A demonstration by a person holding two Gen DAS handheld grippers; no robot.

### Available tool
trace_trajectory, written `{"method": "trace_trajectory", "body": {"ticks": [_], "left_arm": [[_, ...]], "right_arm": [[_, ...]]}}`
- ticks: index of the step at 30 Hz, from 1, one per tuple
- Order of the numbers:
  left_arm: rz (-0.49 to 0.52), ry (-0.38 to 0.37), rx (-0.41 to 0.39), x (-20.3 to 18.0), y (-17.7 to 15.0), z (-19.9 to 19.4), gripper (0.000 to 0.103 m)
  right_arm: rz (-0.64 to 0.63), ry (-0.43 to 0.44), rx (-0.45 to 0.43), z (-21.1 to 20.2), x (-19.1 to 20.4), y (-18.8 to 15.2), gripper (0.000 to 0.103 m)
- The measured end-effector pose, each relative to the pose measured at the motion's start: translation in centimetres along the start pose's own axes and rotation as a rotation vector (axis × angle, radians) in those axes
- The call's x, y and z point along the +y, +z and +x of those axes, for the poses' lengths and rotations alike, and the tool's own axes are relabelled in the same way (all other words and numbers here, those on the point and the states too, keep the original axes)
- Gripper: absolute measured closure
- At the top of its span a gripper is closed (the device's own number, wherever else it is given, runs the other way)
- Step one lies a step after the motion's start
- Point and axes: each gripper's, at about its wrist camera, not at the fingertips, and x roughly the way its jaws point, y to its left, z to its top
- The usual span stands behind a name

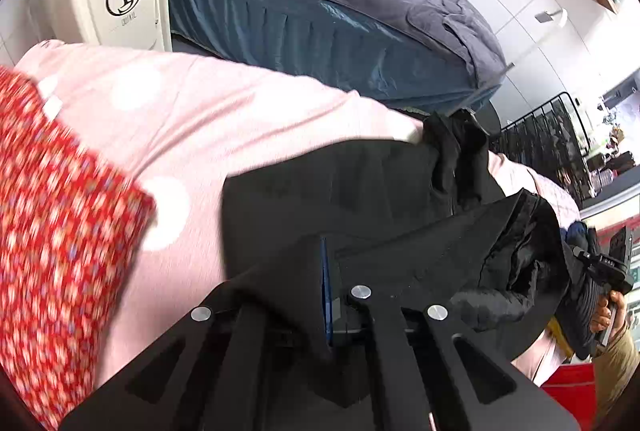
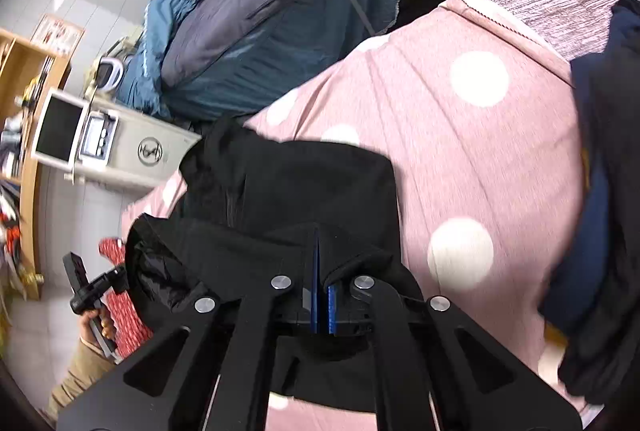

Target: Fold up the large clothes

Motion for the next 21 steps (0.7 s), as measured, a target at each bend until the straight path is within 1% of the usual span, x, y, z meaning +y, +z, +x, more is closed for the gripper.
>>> {"method": "trace_trajectory", "body": {"ticks": [4,5,6,8,10,11,13,14,15,16,17,18,19,20,21], "left_arm": [[-0.046,-0.016,0.01,0.6,2.6,2.1,0.099],[-0.07,-0.019,0.018,0.9,3.3,2.9,0.099],[-0.094,-0.023,0.027,1.2,3.9,3.7,0.096],[-0.161,-0.042,0.05,2.2,4.6,4.8,0.096],[-0.268,-0.114,0.07,3.9,5.0,5.7,0.093],[-0.33,-0.15,0.071,5.0,5.2,6.0,0.09],[-0.395,-0.201,0.064,6.3,5.3,5.9,0.086],[-0.417,-0.216,0.054,7.0,5.4,5.7,0.081],[-0.426,-0.209,0.041,7.5,5.5,5.3,0.078],[-0.433,-0.201,0.024,7.9,5.6,4.9,0.068],[-0.466,-0.198,-0.025,8.8,5.8,4.0,0.048],[-0.505,-0.189,-0.077,9.7,5.9,3.0,0.025],[-0.56,-0.177,-0.149,10.7,5.8,1.8,0.02],[-0.607,-0.175,-0.215,11.6,5.7,0.7,0.019],[-0.627,-0.181,-0.256,12.1,5.6,0.0,0.019]], "right_arm": [[0.094,0.02,0.006,2.0,-1.6,3.1,0.1],[0.11,0.016,0.015,2.7,-1.9,3.9,0.1],[0.12,0.014,0.022,3.1,-1.9,4.5,0.1],[0.159,0.02,0.043,4.9,-2.2,5.7,0.099],[0.217,0.033,0.065,6.4,-3.0,6.4,0.099],[0.249,0.037,0.078,7.1,-3.5,6.7,0.098],[0.36,0.066,0.092,8.5,-5.2,7.2,0.096],[0.419,0.091,0.089,8.9,-6.2,7.3,0.094],[0.516,0.148,0.079,9.2,-7.6,7.3,0.087],[0.603,0.206,0.065,9.4,-8.8,7.2,0.08],[0.703,0.284,0.043,9.5,-10.0,6.9,0.058],[0.798,0.365,0.013,9.6,-11.0,6.4,0.04],[0.888,0.437,-0.017,9.7,-11.9,5.8,0.037],[0.932,0.464,-0.026,9.9,-12.3,5.5,0.037],[0.939,0.47,-0.026,9.9,-12.4,5.4,0.037]]}}
